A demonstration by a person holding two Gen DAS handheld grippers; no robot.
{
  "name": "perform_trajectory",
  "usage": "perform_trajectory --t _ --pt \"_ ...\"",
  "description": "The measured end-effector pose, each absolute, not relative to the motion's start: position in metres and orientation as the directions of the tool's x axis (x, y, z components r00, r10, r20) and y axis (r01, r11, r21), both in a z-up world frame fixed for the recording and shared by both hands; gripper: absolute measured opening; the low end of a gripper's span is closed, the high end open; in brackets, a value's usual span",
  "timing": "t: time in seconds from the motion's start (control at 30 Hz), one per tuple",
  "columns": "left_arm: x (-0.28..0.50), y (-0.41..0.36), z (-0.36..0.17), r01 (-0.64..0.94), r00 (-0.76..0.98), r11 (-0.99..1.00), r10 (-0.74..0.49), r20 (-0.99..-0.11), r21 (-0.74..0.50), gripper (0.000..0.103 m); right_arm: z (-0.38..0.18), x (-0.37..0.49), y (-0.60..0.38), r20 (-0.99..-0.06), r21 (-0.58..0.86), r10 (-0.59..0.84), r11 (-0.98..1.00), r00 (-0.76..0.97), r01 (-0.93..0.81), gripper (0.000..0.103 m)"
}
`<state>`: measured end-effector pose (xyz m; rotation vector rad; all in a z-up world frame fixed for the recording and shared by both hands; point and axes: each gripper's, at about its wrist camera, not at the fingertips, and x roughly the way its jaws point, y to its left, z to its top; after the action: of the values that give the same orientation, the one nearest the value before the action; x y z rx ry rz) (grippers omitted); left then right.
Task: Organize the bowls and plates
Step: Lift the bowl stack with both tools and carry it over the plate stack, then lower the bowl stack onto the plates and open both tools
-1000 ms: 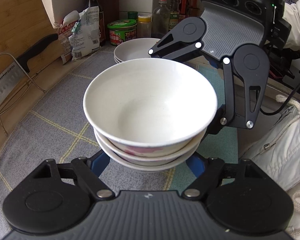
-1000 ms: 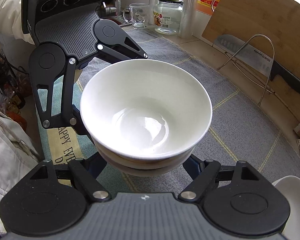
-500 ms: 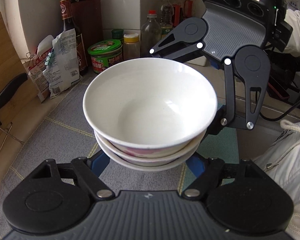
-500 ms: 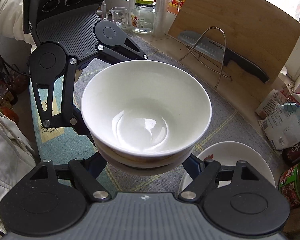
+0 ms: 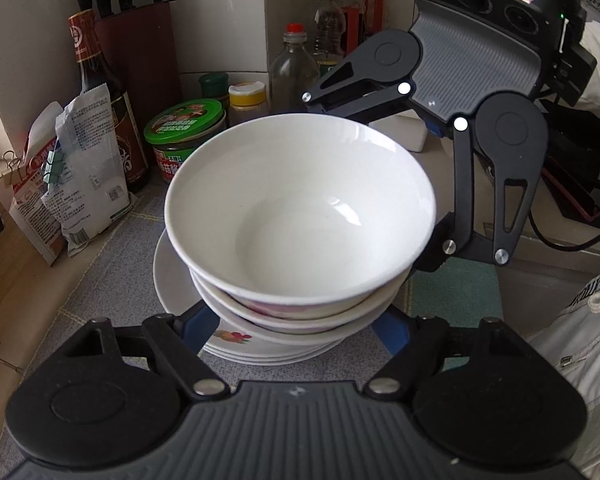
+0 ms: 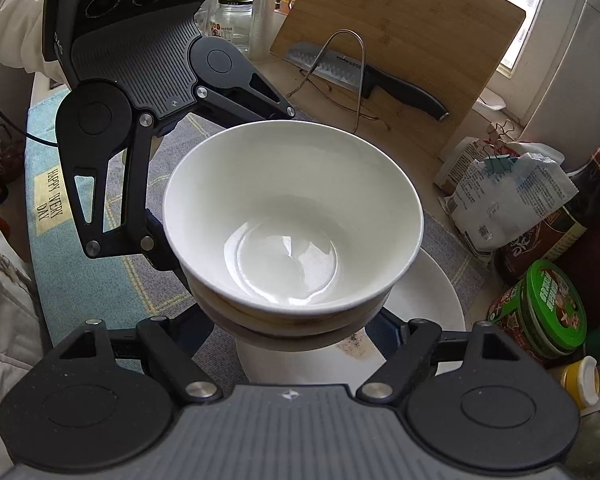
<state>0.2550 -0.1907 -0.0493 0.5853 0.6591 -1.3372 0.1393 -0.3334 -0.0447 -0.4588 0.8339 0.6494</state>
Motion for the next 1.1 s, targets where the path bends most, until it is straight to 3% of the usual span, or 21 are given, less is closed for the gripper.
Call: perform_trajectory --t 0.97,1.1 --pt "0.292 -0.234 -0.073 0.986 0.098 0.165 -0.657 -0.748 -0.016 0.082 -0.069 0.169 -0.372 -0.81 -0.094 0.329 0.743 0.485 -0.662 0.086" --pt "0.288 -0.233 -0.074 0.986 0.112 0.169 -0.662 -0.741 -0.002 0.083 -0.068 0.169 -0.375 -0.798 -0.065 0.356 0.751 0.486 -0.657 0.094"
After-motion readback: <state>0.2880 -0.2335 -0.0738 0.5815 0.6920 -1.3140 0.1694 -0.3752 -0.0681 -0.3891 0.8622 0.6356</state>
